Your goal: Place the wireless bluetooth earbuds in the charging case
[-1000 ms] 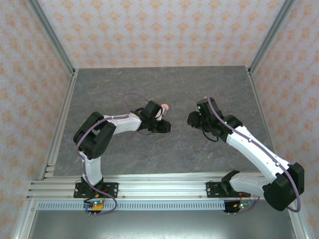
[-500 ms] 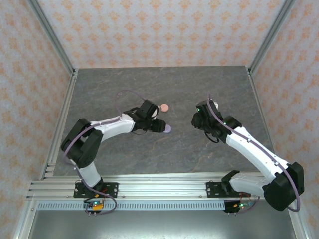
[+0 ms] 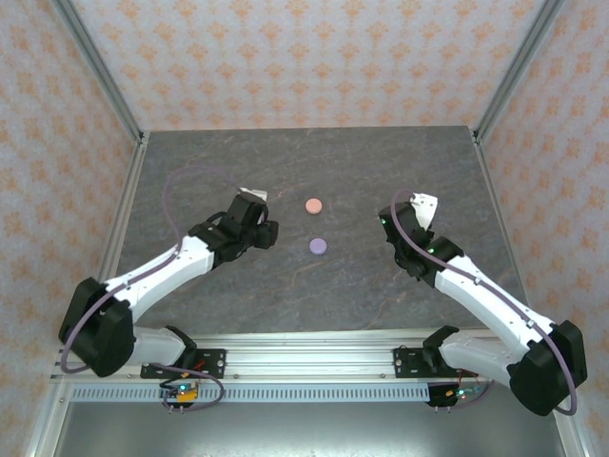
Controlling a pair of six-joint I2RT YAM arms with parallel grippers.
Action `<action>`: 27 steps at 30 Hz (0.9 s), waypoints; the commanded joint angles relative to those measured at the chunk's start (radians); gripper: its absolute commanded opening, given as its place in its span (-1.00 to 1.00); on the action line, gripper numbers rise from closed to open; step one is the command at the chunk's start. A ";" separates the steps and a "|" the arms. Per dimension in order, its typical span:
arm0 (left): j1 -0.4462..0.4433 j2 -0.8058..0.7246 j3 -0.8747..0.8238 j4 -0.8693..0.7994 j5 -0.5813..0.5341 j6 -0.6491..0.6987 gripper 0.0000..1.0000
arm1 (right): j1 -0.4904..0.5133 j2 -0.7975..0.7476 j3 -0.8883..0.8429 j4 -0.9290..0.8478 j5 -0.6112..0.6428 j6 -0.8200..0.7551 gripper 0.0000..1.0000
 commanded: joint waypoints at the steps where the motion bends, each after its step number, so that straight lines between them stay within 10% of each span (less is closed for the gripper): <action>1: 0.012 -0.067 -0.049 0.051 -0.201 0.094 0.21 | -0.012 -0.024 -0.051 0.146 0.192 -0.084 -0.25; 27: 0.308 -0.118 -0.325 0.552 -0.493 0.198 0.78 | -0.295 0.154 -0.207 0.655 0.229 -0.274 -0.02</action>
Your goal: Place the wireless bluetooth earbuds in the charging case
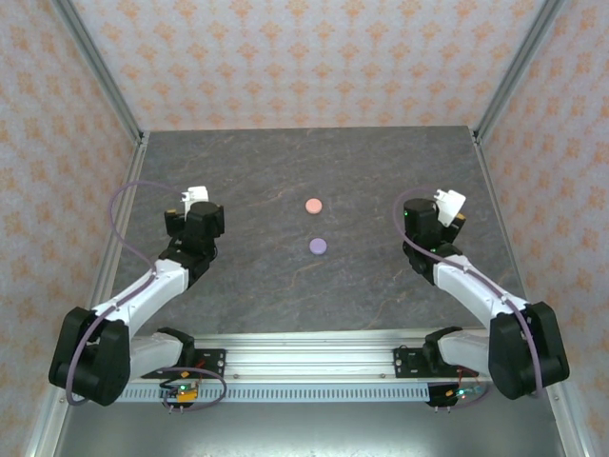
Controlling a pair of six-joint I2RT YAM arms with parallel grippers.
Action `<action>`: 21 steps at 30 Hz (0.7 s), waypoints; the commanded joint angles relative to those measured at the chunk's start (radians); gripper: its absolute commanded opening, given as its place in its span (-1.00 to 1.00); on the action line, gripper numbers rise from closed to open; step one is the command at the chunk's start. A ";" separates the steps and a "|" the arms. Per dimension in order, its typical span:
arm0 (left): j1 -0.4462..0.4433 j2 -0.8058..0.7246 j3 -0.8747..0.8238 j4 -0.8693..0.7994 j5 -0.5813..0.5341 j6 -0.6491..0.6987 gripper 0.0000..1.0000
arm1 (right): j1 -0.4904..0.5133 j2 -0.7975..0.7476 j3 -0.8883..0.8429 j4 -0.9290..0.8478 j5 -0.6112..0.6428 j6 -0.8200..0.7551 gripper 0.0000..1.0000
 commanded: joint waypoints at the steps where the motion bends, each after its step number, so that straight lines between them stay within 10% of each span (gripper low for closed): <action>1: 0.029 0.028 -0.014 0.089 -0.055 -0.013 0.79 | -0.031 0.042 -0.006 0.071 -0.017 -0.023 0.00; 21: 0.206 0.178 -0.122 0.437 0.385 0.034 0.95 | -0.214 0.138 -0.123 0.371 -0.400 -0.083 0.40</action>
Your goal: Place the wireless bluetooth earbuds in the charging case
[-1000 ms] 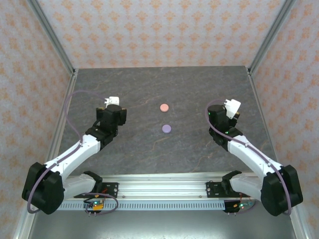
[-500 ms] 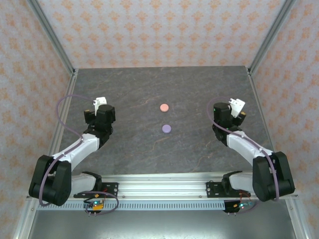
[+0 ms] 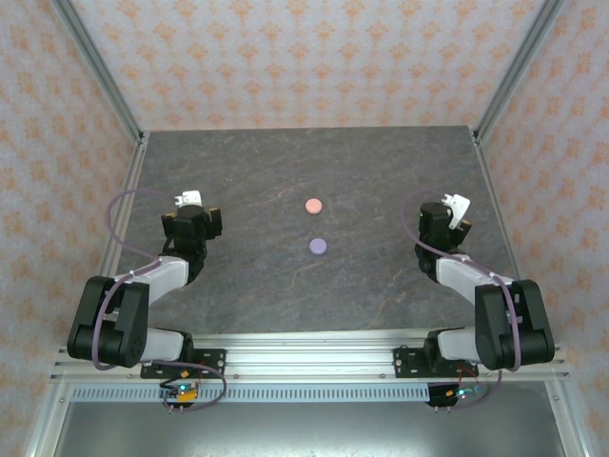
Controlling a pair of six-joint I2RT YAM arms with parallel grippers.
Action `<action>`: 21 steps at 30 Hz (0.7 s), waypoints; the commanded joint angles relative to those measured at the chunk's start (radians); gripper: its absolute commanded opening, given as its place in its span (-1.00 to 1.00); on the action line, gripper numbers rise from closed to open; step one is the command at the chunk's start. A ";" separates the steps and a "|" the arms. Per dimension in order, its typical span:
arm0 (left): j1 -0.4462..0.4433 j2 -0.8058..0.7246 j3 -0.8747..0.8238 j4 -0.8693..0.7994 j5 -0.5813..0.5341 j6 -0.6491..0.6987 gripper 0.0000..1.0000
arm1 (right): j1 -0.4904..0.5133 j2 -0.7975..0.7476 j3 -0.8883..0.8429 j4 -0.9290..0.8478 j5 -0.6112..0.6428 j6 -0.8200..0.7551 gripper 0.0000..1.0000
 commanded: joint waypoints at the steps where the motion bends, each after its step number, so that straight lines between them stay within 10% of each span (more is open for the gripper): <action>1: 0.034 -0.006 -0.032 0.131 0.130 -0.007 0.95 | -0.045 0.002 -0.018 0.108 -0.142 0.006 0.40; 21: 0.044 0.130 -0.110 0.392 0.186 0.021 0.97 | -0.060 0.152 -0.106 0.431 -0.287 -0.086 0.45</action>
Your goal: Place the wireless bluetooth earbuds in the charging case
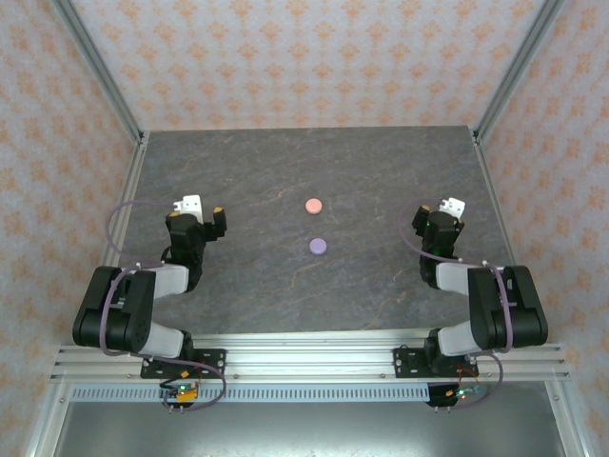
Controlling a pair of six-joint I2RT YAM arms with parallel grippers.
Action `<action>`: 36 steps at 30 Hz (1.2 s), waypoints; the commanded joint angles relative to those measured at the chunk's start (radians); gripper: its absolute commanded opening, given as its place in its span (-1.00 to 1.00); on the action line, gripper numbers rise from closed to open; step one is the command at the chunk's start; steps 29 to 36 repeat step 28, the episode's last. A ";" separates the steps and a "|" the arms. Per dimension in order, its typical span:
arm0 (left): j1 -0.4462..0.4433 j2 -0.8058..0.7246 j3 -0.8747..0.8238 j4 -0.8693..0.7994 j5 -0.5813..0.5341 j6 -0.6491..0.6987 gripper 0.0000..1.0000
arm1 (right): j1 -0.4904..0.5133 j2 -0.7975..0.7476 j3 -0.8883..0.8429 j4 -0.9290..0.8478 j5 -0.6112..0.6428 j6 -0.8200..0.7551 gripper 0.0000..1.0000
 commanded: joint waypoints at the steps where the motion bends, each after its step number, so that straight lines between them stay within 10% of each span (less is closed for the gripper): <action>1: 0.003 0.050 0.013 0.055 0.008 0.015 0.98 | -0.002 0.058 0.004 0.079 -0.034 -0.021 0.45; 5: -0.004 0.057 0.063 -0.035 -0.032 0.012 1.00 | 0.000 0.086 0.032 0.057 -0.064 -0.044 0.60; 6: -0.004 0.057 0.064 -0.037 -0.032 0.011 1.00 | -0.001 0.082 0.037 0.039 -0.065 -0.042 1.00; 36: -0.006 0.056 0.070 -0.047 -0.012 0.019 1.00 | -0.001 0.082 0.037 0.040 -0.066 -0.042 0.98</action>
